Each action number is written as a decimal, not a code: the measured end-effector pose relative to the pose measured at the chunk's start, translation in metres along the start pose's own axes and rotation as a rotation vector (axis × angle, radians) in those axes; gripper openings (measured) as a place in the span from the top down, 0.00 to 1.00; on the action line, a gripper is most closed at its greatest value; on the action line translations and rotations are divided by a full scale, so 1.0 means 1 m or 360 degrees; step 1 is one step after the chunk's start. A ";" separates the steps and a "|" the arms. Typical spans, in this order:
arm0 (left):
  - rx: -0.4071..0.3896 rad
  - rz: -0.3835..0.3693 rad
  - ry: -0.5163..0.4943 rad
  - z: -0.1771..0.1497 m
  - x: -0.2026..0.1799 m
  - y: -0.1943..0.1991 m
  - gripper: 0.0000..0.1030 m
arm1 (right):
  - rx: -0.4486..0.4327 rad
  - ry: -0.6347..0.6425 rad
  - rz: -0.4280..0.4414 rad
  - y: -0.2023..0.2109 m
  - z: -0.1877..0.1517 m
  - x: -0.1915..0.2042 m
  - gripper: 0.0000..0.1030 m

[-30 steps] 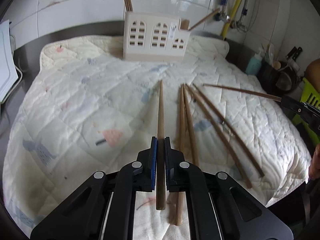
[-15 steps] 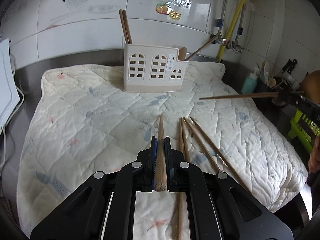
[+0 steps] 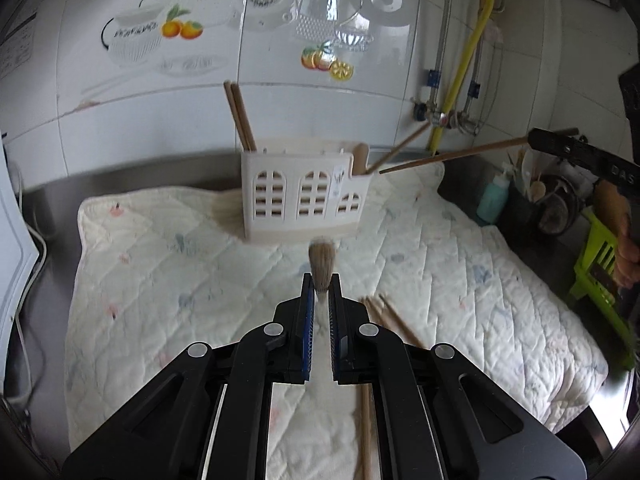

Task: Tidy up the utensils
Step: 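Lift the left gripper's chopstick toward the holder while the right gripper carries its own, then open the left gripper to drop its chopstick into the holder while the right gripper releases its own, then move both open grippers back down to the remaining chopsticks, then close the left gripper on a chopstick while the right gripper grasps another chopstick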

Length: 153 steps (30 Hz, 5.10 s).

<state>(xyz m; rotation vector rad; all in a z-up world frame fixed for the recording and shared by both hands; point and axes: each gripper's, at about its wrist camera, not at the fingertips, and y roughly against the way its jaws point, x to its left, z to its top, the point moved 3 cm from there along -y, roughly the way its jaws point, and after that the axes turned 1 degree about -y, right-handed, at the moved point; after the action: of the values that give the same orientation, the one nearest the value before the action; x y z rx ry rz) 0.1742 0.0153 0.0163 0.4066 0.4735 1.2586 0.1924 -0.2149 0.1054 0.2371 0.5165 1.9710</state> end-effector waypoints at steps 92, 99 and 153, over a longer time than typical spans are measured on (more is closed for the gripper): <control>0.0159 -0.0004 0.0085 -0.119 -0.015 0.024 0.44 | 0.0443 -0.0197 0.0009 -0.009 -0.212 0.081 0.79; 0.0249 -0.0059 0.0079 -0.144 -0.021 0.015 0.64 | 0.0486 -0.0248 0.0032 -0.014 -0.227 0.086 0.85; 0.0246 -0.0018 0.0027 -0.130 -0.033 -0.008 0.95 | 0.0289 -0.0240 -0.0004 0.014 -0.188 0.072 0.93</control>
<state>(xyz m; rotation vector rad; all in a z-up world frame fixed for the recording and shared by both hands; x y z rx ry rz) 0.1014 -0.0144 -0.0930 0.5234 0.5892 1.2195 0.0764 -0.2028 -0.0589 0.4944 0.5968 1.8873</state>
